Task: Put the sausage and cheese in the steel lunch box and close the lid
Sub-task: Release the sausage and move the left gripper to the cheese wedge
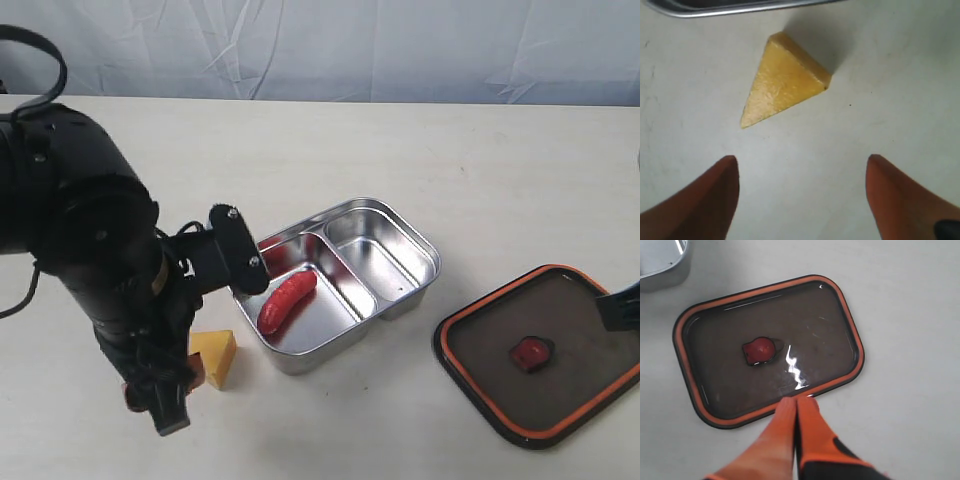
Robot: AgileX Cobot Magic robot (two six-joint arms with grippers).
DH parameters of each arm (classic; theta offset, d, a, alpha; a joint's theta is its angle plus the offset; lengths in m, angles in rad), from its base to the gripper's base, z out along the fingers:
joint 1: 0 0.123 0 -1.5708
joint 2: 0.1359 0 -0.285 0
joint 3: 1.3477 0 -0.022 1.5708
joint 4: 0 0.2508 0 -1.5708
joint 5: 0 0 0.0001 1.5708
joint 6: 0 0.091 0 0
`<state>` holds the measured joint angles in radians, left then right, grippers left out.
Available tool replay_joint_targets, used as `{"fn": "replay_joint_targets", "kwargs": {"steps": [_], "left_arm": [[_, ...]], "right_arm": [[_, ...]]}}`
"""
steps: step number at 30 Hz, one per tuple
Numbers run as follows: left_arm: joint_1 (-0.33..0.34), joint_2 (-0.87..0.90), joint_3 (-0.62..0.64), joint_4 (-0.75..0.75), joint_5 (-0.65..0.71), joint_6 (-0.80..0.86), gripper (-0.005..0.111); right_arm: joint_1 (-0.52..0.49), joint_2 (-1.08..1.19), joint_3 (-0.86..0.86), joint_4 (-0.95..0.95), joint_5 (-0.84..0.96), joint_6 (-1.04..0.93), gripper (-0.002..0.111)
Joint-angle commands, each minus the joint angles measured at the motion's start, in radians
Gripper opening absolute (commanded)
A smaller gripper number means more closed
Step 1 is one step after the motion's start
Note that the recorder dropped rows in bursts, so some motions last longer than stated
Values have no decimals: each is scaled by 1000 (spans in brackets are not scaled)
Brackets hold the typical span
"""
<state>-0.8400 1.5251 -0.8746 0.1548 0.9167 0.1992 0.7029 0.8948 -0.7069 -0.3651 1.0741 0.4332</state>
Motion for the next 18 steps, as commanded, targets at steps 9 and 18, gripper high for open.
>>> {"fn": "replay_joint_targets", "kwargs": {"steps": [9, 18], "left_arm": [[20, -11, 51, 48, -188, 277, 68], [120, -11, 51, -77, -211, 433, 68]], "right_arm": [[-5, -7, 4, 8, 10, -7, -1], [-5, -7, 4, 11, 10, -7, -1]]}}
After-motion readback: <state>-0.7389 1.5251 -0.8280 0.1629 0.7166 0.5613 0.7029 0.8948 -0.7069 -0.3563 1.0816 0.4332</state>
